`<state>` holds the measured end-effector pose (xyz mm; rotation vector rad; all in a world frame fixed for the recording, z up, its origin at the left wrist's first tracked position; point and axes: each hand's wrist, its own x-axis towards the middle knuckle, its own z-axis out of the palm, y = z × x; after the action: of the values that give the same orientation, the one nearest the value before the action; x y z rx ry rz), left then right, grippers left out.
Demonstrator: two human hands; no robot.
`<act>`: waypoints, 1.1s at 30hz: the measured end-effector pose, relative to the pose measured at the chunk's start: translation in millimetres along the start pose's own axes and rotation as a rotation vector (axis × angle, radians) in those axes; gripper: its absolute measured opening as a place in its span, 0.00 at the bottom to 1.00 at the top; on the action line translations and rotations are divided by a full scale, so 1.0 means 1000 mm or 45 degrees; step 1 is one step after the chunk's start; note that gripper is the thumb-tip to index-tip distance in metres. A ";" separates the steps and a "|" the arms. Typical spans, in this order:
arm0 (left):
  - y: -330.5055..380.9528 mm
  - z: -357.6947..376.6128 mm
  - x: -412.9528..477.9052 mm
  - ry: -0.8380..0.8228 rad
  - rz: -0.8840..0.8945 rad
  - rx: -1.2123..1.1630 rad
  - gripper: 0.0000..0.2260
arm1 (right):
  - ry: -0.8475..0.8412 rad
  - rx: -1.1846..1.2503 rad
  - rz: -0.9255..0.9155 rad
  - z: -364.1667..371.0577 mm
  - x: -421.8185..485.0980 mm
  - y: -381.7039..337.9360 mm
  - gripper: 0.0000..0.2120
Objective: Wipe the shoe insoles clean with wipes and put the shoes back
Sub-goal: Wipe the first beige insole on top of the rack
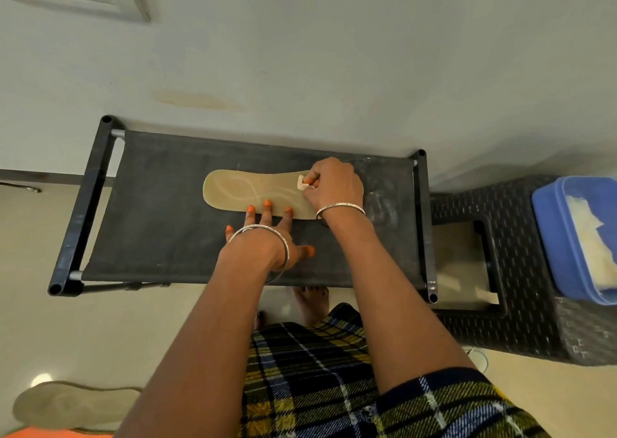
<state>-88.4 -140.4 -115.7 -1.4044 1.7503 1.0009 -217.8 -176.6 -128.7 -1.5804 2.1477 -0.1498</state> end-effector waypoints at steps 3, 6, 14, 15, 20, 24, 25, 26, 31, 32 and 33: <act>-0.002 0.001 0.001 0.004 0.000 -0.004 0.39 | -0.255 -0.098 0.009 -0.003 0.000 0.001 0.07; -0.003 0.001 0.003 0.002 0.003 0.000 0.39 | -0.365 -0.148 0.061 -0.006 0.000 0.010 0.11; -0.002 0.001 0.002 0.003 -0.007 0.000 0.40 | 0.070 0.128 0.034 -0.001 -0.003 0.010 0.03; -0.002 0.001 0.002 0.001 -0.009 -0.001 0.40 | 0.017 0.107 0.004 -0.001 -0.003 0.009 0.04; 0.001 0.001 0.002 0.003 -0.011 -0.004 0.40 | -0.311 -0.015 -0.069 -0.011 -0.003 0.008 0.04; -0.001 0.000 0.002 0.004 -0.003 -0.005 0.40 | 0.009 0.067 0.050 -0.008 0.000 0.014 0.03; -0.001 0.000 0.001 0.008 -0.001 -0.003 0.40 | 0.034 0.065 0.054 -0.006 0.000 0.014 0.03; -0.001 0.001 0.001 0.013 -0.001 0.001 0.40 | 0.034 0.054 0.044 -0.004 -0.001 0.012 0.04; 0.001 0.002 0.003 0.017 -0.009 0.004 0.40 | -0.057 -0.043 -0.074 0.002 -0.006 -0.003 0.06; 0.000 0.002 0.003 0.015 -0.009 0.001 0.40 | -0.089 -0.054 -0.067 0.001 -0.006 -0.004 0.06; 0.000 0.002 0.003 0.014 -0.008 0.001 0.40 | -0.117 -0.054 -0.035 -0.002 -0.005 -0.003 0.06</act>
<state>-88.6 -140.1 -119.3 -1.4169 1.7527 0.9910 -215.0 -173.1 -124.8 -1.6089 2.0725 -0.0393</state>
